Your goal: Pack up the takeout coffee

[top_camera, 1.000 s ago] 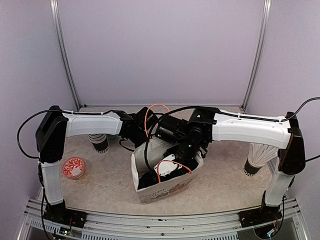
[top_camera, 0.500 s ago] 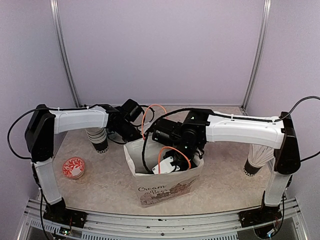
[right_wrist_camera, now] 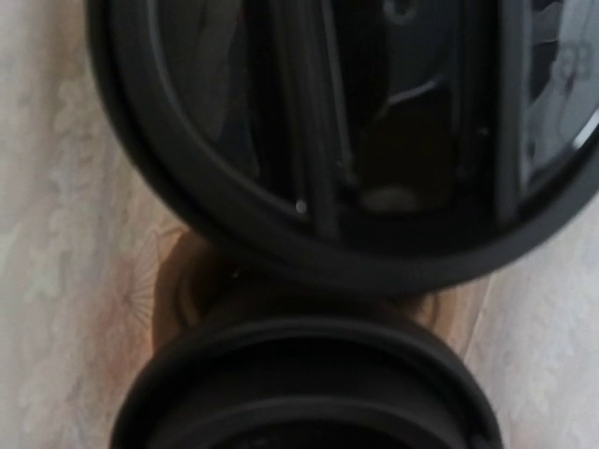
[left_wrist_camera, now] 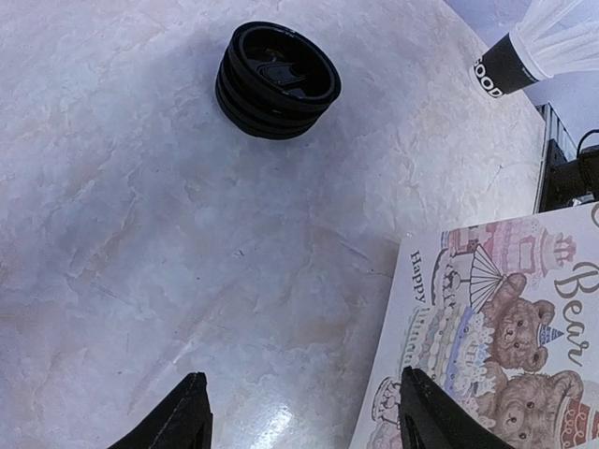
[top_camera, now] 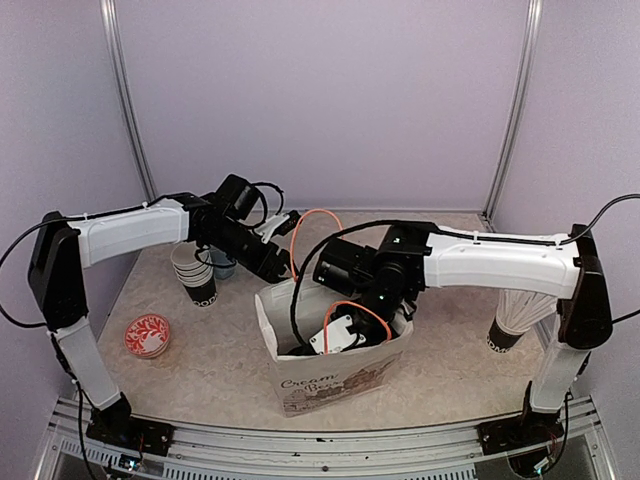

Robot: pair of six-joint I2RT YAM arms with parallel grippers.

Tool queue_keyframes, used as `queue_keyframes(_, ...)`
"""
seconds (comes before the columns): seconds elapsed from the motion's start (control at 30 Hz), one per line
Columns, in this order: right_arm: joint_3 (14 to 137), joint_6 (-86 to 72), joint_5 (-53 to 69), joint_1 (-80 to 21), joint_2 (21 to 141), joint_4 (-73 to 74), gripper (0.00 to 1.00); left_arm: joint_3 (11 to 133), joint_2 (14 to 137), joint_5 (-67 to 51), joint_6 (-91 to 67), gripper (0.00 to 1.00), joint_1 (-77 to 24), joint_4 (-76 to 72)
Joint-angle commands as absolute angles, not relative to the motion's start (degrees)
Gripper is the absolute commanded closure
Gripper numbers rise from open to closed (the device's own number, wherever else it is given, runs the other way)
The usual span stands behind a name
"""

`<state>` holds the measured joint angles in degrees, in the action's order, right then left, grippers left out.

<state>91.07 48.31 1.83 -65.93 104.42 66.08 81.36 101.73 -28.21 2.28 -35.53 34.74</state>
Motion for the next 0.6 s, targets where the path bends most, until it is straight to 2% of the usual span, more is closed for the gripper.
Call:
queue_keyframes(0.0, 86.48, 50.16, 5.54, -65.88, 102.95, 67.80, 0.55, 81.38, 98.58, -27.27, 1.78, 0.33, -34.75, 34.30)
queue_keyframes(0.2, 84.58, 50.87, 3.24, -65.68, 102.89, 64.43, 0.53, 82.27, 95.98, -25.62, 2.05, 0.33, -34.54, 35.75)
queue_keyframes(0.4, 86.74, 51.10, 6.39, -65.65, 102.85, 66.85, 0.52, 82.64, 90.63, -24.01, 2.70, 0.32, -34.54, 35.41)
queue_keyframes(0.57, 86.81, 51.46, 6.99, -65.70, 102.57, 67.72, 0.49, 80.47, 82.73, -28.81, 3.53, 0.30, -34.28, 31.08)
